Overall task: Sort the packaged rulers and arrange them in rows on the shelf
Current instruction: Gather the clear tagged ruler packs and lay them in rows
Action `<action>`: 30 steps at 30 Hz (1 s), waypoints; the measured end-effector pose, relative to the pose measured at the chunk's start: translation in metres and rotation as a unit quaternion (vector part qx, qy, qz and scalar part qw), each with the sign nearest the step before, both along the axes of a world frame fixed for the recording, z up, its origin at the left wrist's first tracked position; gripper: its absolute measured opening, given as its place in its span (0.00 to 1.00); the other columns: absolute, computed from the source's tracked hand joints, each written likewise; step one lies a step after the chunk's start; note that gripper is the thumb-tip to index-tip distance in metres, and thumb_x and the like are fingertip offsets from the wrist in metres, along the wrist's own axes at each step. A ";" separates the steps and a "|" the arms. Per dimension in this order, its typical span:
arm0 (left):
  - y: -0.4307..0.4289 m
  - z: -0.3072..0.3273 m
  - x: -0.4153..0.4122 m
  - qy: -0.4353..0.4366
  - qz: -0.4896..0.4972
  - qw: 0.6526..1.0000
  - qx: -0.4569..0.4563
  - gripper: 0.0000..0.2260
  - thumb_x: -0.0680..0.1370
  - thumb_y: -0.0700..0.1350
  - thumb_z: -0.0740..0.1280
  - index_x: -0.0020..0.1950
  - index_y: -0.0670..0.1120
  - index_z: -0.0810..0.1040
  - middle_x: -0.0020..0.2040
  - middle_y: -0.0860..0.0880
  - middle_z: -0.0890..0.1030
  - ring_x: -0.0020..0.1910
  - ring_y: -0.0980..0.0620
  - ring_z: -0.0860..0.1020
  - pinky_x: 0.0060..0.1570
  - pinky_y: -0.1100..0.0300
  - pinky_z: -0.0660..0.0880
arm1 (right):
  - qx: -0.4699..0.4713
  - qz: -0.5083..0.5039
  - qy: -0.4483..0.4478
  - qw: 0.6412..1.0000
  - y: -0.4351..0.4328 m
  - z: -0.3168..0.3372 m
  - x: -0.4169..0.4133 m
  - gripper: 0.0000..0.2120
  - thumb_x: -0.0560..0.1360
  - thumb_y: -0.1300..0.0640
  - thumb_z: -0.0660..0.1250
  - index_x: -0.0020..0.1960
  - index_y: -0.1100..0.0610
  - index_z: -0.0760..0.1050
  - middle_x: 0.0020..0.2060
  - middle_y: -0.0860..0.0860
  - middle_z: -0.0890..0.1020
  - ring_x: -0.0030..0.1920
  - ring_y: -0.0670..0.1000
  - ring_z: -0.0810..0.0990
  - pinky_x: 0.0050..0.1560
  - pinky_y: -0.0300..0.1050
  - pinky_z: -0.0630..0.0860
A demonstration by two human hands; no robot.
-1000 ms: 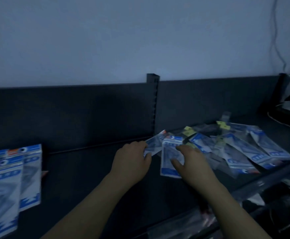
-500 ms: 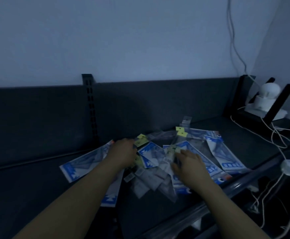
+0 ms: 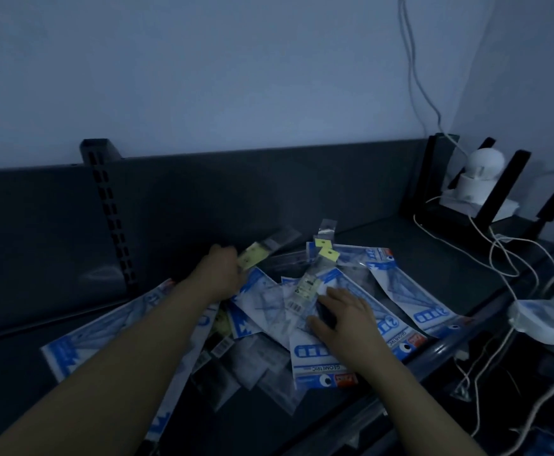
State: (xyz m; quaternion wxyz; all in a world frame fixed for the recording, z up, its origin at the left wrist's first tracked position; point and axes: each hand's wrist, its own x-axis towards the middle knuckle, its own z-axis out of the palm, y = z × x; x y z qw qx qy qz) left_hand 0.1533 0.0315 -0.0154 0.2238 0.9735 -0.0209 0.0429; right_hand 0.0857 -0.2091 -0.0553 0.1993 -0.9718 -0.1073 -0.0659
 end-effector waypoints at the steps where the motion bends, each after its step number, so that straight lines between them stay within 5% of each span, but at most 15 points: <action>1: -0.003 0.005 0.000 -0.044 -0.004 0.999 -0.029 0.16 0.77 0.46 0.67 0.34 0.45 0.64 0.47 0.38 0.72 0.39 0.49 0.72 0.41 0.58 0.72 | 0.011 0.003 0.002 1.000 -0.001 0.000 0.001 0.26 0.78 0.43 0.61 0.72 0.52 0.67 0.75 0.50 0.63 0.75 0.50 0.56 0.75 0.51 0.48; 4: -0.018 0.025 -0.001 -0.128 -0.021 0.987 -0.094 0.10 0.75 0.42 0.65 0.34 0.44 0.69 0.42 0.43 0.73 0.38 0.49 0.74 0.35 0.60 0.71 | 0.072 0.011 -0.012 0.997 -0.004 0.003 0.001 0.21 0.77 0.47 0.63 0.65 0.58 0.75 0.68 0.53 0.71 0.70 0.53 0.67 0.71 0.52 0.60; 8: -0.047 0.039 -0.009 -0.051 -0.031 0.986 -0.154 0.06 0.72 0.42 0.69 0.43 0.40 0.76 0.41 0.45 0.76 0.38 0.51 0.74 0.36 0.62 0.68 | 0.101 -0.021 -0.039 0.994 -0.016 0.013 -0.002 0.11 0.77 0.60 0.64 0.50 0.68 0.78 0.54 0.59 0.79 0.56 0.58 0.76 0.53 0.46 0.70; 12: -0.082 0.018 -0.021 0.092 -0.038 0.990 -0.101 0.15 0.69 0.48 0.75 0.37 0.44 0.71 0.36 0.48 0.70 0.35 0.52 0.71 0.32 0.61 0.65 | 0.089 -0.039 -0.056 0.994 -0.036 0.015 -0.003 0.08 0.72 0.57 0.68 0.35 0.53 0.72 0.42 0.51 0.75 0.43 0.52 0.74 0.42 0.41 0.65; 15: -0.098 -0.001 -0.027 0.120 -0.026 0.989 -0.080 0.20 0.68 0.51 0.76 0.52 0.42 0.75 0.47 0.48 0.74 0.42 0.52 0.74 0.27 0.63 0.66 | 0.082 -0.050 -0.031 0.995 -0.044 0.013 -0.006 0.09 0.71 0.51 0.70 0.44 0.56 0.77 0.43 0.49 0.75 0.45 0.49 0.74 0.42 0.40 0.65; 19: -0.090 -0.005 -0.026 0.054 0.008 0.998 -0.023 0.11 0.73 0.48 0.70 0.43 0.43 0.72 0.45 0.44 0.76 0.39 0.51 0.73 0.27 0.61 0.64 | 0.107 -0.053 -0.007 0.993 -0.046 0.011 -0.006 0.08 0.73 0.51 0.69 0.43 0.53 0.72 0.42 0.48 0.73 0.46 0.50 0.74 0.43 0.40 0.65; 23: -0.078 -0.002 -0.026 0.066 0.015 0.997 0.040 0.15 0.74 0.53 0.68 0.37 0.45 0.69 0.44 0.44 0.79 0.40 0.48 0.75 0.30 0.59 0.64 | 0.101 -0.086 -0.008 0.991 -0.050 0.008 0.000 0.13 0.73 0.49 0.69 0.52 0.57 0.75 0.49 0.52 0.76 0.52 0.53 0.75 0.51 0.44 0.72; 30: -0.074 0.003 -0.026 0.123 -0.001 0.992 -0.014 0.13 0.72 0.51 0.71 0.48 0.44 0.73 0.48 0.46 0.79 0.46 0.48 0.77 0.39 0.59 0.73 | 0.047 -0.146 0.008 0.988 -0.055 0.021 0.005 0.24 0.70 0.46 0.71 0.62 0.54 0.72 0.57 0.57 0.75 0.59 0.59 0.72 0.57 0.49 0.72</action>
